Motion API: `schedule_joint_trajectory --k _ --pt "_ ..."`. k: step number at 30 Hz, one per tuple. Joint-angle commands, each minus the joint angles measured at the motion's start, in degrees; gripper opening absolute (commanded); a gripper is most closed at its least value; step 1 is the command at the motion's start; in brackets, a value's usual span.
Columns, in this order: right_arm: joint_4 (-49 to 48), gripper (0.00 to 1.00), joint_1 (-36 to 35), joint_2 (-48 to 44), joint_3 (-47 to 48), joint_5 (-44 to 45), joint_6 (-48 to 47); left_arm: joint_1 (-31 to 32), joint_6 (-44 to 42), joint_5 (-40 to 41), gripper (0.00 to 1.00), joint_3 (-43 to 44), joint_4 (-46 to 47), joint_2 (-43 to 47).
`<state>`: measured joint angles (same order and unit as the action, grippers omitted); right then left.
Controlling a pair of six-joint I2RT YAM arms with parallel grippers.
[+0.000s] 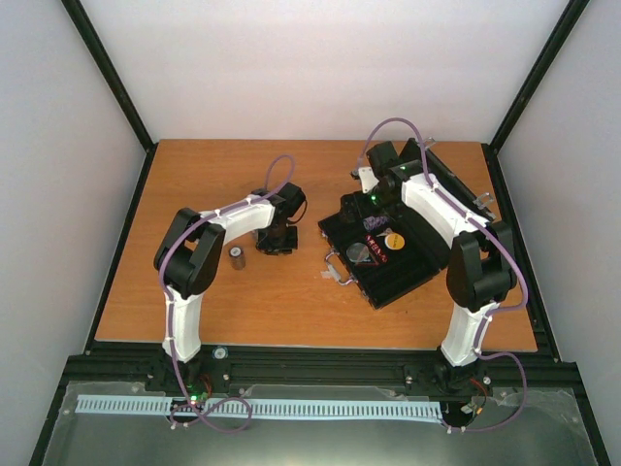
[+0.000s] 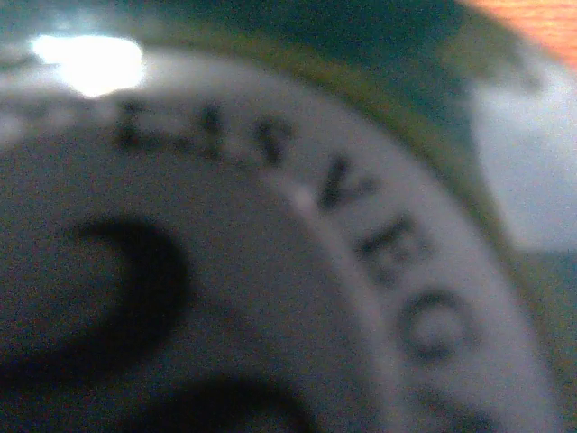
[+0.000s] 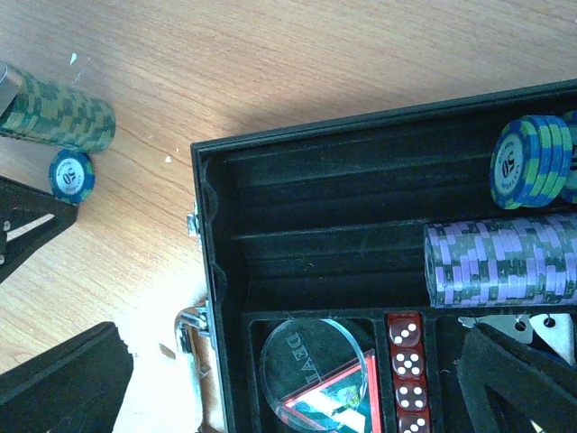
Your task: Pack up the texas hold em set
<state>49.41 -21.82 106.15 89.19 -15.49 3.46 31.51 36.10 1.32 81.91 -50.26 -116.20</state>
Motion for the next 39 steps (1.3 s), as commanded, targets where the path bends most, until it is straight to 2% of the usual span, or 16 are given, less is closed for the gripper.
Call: schedule_joint_trajectory --k 1,3,4,7,10,18,25,29,35,39 --pt "-0.6 1.00 0.0 -2.3 -0.6 -0.3 -0.7 -0.2 -0.8 -0.1 0.39 -0.7 -2.0 -1.1" --pt "-0.8 1.00 0.0 -2.3 -0.6 -0.3 -0.6 -0.2 -0.5 0.1 0.68 -0.9 -2.0 0.2" --pt "-0.8 1.00 0.1 -2.3 -0.6 -0.3 -0.6 -0.2 -0.2 0.3 0.74 -0.9 -2.2 0.8" --pt "-1.1 1.00 0.0 -2.2 -0.5 -0.5 -0.4 -0.2 -0.1 0.9 0.86 0.3 -2.8 1.6" --pt "-1.1 1.00 0.0 -1.9 -0.4 -0.5 -0.3 -0.2 -1.6 1.1 0.90 2.9 -3.5 0.0" --pt "-1.3 1.00 0.0 -2.6 -1.7 0.1 -0.5 -1.5 -6.0 0.2 0.84 9.9 -4.9 -6.0" --pt "-1.5 1.00 0.1 -2.5 -1.9 0.2 -0.6 -2.4 -7.1 0.6 0.80 9.8 -5.3 -6.7" --pt "-1.5 1.00 0.1 -2.1 -1.6 0.0 -0.4 -2.6 -7.4 0.2 0.61 8.8 -5.2 -6.9" --pt "-1.6 1.00 0.1 -1.9 -1.9 0.2 -0.4 -2.6 -7.0 -1.3 0.53 6.8 -3.9 -6.0" --pt "-1.6 1.00 0.1 -1.9 -1.9 0.0 -0.3 -2.6 -7.0 -1.8 0.34 5.8 -3.5 -5.9"
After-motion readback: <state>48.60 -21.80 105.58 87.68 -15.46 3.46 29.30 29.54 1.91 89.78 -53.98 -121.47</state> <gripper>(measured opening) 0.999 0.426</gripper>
